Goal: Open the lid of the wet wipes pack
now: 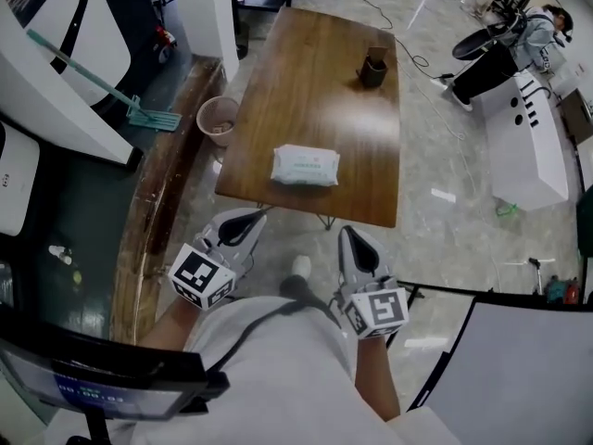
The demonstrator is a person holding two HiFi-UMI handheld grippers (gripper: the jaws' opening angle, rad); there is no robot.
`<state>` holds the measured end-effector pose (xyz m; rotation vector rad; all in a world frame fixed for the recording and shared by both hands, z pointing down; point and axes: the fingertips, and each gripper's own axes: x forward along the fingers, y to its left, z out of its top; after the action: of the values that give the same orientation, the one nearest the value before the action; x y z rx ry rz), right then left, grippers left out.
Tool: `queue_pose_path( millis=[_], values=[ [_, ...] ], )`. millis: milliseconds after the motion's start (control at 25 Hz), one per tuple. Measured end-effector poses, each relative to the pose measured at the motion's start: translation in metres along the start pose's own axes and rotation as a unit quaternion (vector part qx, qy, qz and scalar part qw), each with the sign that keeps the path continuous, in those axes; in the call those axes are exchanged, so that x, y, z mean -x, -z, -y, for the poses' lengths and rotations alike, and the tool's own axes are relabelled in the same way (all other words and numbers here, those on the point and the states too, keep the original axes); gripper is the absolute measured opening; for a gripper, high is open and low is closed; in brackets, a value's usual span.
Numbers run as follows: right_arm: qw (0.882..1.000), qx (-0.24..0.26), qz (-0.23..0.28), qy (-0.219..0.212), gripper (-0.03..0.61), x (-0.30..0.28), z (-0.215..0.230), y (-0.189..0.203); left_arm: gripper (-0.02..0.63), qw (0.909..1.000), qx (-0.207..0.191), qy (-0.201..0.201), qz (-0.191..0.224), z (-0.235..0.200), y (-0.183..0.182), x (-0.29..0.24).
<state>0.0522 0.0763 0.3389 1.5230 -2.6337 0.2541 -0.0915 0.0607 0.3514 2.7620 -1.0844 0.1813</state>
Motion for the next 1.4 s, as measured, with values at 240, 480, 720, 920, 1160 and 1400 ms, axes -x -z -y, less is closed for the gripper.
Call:
queue_pose_path(
  millis=[240,480,720,920,1160,1400],
  values=[
    [0.999,0.004,-0.015,-0.03,0.009,-0.029,0.054,-0.004,0.005,0.9998,0.0,-0.018,-0.01,-0.008,-0.008,-0.059],
    [0.997,0.005,-0.031,-0.067,0.009,-0.053,0.094,0.0,0.005,0.9989,0.0,-0.043,-0.021,-0.015,-0.01,-0.103],
    [0.992,0.006,-0.052,-0.112,0.009,-0.073,0.113,0.015,0.005,0.9967,0.005,-0.074,-0.034,-0.023,-0.005,-0.132],
    [0.987,0.015,-0.067,-0.147,0.009,-0.083,0.115,0.022,0.005,0.9949,0.005,-0.092,-0.042,-0.028,-0.002,-0.146],
    [0.984,0.011,-0.076,-0.163,0.009,-0.092,0.117,0.028,0.005,0.9952,0.015,-0.08,-0.053,-0.027,0.001,-0.159],
    [0.983,0.007,-0.091,-0.16,0.009,-0.102,0.11,0.04,0.005,0.9938,-0.023,-0.068,-0.085,-0.038,0.016,-0.162]
  ],
)
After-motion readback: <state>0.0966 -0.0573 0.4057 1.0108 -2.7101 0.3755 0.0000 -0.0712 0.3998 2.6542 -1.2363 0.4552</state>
